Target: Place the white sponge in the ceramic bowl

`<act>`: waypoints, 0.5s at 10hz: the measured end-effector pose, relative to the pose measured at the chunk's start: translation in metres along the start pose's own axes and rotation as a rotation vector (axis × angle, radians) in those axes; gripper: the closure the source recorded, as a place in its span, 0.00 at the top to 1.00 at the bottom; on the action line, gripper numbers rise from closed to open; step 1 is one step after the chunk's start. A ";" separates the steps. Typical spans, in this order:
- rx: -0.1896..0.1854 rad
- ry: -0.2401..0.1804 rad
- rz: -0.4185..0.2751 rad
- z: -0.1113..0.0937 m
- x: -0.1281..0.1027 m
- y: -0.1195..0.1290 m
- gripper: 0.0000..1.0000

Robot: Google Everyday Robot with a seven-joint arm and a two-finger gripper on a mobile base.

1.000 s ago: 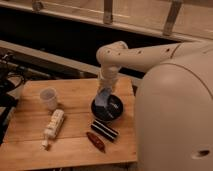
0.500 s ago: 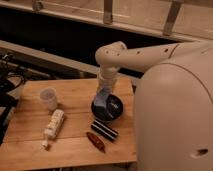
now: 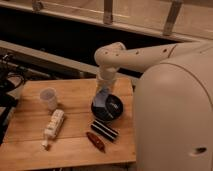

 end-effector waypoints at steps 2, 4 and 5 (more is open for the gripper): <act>-0.001 0.000 -0.007 0.001 0.000 0.003 0.53; -0.001 0.000 -0.011 0.001 0.000 0.003 0.54; -0.001 -0.001 -0.012 0.000 -0.001 0.003 0.57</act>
